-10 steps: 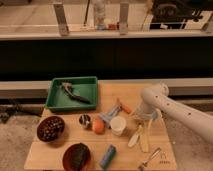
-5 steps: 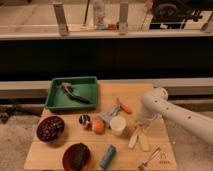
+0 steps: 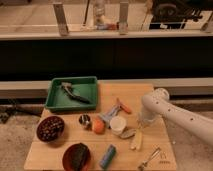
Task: Place banana in paper cup
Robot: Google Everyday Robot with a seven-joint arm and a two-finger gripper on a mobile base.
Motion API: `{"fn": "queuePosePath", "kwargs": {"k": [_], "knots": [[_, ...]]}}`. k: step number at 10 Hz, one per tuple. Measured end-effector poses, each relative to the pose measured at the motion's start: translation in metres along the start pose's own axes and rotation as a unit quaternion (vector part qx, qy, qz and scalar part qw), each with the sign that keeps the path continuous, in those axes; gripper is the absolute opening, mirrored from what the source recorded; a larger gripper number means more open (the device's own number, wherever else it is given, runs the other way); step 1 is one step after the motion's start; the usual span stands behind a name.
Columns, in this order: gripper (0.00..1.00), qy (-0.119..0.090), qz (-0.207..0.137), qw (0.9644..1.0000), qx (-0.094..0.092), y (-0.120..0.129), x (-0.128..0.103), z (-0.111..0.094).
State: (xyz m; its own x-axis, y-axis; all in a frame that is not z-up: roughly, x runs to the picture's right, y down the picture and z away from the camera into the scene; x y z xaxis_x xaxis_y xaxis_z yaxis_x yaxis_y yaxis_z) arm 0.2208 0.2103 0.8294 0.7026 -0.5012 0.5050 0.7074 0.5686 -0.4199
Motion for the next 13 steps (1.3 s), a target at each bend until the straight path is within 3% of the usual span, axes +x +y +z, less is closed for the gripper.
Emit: {"fn": "queuePosePath", "kwargs": {"k": [9,12,13], "knots": [[0.09,0.017,0.015,0.9993,0.028,0.003,0.013,-0.028],[0.09,0.026,0.015,0.9988,0.039,0.002,0.018,-0.054],[0.09,0.027,0.013,0.9984,0.048,0.002,0.018,-0.071]]}}
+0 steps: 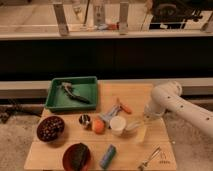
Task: Place banana in paper cup
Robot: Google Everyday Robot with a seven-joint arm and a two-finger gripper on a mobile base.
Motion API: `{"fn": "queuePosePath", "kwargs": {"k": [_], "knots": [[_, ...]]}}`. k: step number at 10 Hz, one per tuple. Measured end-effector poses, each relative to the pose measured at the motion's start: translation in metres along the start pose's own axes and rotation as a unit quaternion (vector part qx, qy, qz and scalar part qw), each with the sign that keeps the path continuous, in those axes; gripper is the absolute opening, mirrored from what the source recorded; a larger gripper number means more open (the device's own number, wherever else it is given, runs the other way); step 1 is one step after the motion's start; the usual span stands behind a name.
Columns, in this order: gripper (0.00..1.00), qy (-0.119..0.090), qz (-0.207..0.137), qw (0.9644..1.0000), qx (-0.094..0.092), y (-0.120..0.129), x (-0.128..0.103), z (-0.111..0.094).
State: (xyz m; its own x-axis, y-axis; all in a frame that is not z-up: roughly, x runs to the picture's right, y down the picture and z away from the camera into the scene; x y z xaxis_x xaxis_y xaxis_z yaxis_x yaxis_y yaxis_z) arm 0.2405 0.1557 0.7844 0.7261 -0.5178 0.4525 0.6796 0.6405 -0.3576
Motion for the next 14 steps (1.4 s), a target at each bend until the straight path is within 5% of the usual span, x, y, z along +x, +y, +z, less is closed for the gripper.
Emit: {"fn": "queuePosePath", "kwargs": {"k": [9,14], "knots": [[0.14,0.024,-0.004,0.9992,0.031,-0.021,0.017,-0.061],[0.14,0.025,-0.017,0.9983,0.049,-0.036,0.009,-0.078]]}}
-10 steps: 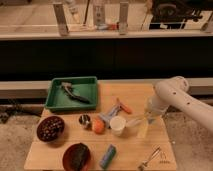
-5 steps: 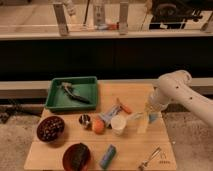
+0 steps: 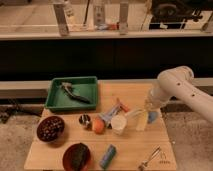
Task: Place banana in paper cup
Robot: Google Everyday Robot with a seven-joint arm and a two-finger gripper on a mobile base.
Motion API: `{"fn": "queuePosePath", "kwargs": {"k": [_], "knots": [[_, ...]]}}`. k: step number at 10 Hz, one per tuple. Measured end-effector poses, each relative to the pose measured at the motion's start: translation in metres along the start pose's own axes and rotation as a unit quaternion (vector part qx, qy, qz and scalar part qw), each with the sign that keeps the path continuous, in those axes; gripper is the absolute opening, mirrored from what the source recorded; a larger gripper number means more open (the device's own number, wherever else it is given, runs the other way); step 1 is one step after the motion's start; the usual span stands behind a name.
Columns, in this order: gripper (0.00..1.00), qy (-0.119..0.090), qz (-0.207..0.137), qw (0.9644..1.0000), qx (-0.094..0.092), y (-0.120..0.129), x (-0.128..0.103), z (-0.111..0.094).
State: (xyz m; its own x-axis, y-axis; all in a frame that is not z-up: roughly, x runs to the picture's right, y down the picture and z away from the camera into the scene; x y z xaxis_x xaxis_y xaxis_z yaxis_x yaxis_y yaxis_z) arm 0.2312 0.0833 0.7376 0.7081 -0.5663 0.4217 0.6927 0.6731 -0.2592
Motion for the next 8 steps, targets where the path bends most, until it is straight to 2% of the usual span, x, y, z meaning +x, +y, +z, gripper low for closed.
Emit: {"fn": "queuePosePath", "kwargs": {"k": [3,5,8], "knots": [[0.21,-0.01,-0.022,0.9996,0.018,-0.026,-0.022,-0.008],[0.21,-0.011,-0.03,0.9991,0.027,-0.036,-0.033,-0.011],[0.21,-0.021,-0.032,0.9985,0.04,-0.058,-0.055,-0.004]]}}
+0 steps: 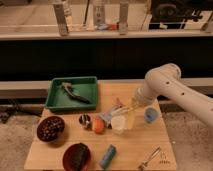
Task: Place banana in paper cup
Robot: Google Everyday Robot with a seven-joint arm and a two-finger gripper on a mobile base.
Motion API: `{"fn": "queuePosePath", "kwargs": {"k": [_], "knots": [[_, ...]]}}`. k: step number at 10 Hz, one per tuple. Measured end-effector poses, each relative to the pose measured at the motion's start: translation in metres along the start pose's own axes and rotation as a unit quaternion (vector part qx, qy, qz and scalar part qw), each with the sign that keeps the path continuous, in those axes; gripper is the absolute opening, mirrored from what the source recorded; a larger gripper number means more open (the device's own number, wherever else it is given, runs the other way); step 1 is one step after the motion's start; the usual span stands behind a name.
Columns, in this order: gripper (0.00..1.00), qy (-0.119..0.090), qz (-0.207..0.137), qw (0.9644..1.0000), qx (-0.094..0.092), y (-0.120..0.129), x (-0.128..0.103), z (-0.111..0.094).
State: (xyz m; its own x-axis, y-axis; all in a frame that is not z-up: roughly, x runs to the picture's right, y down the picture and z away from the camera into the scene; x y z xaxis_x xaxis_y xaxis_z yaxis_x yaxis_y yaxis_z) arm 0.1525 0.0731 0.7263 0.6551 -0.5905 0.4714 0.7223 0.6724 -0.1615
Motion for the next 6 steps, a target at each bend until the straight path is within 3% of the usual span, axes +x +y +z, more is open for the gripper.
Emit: {"fn": "queuePosePath", "kwargs": {"k": [3,6], "knots": [[0.21,-0.025,-0.002,0.9995,0.017,-0.017,-0.016,0.004],[0.21,-0.047,-0.009,0.9987,0.016,-0.021,-0.029,0.009]]}}
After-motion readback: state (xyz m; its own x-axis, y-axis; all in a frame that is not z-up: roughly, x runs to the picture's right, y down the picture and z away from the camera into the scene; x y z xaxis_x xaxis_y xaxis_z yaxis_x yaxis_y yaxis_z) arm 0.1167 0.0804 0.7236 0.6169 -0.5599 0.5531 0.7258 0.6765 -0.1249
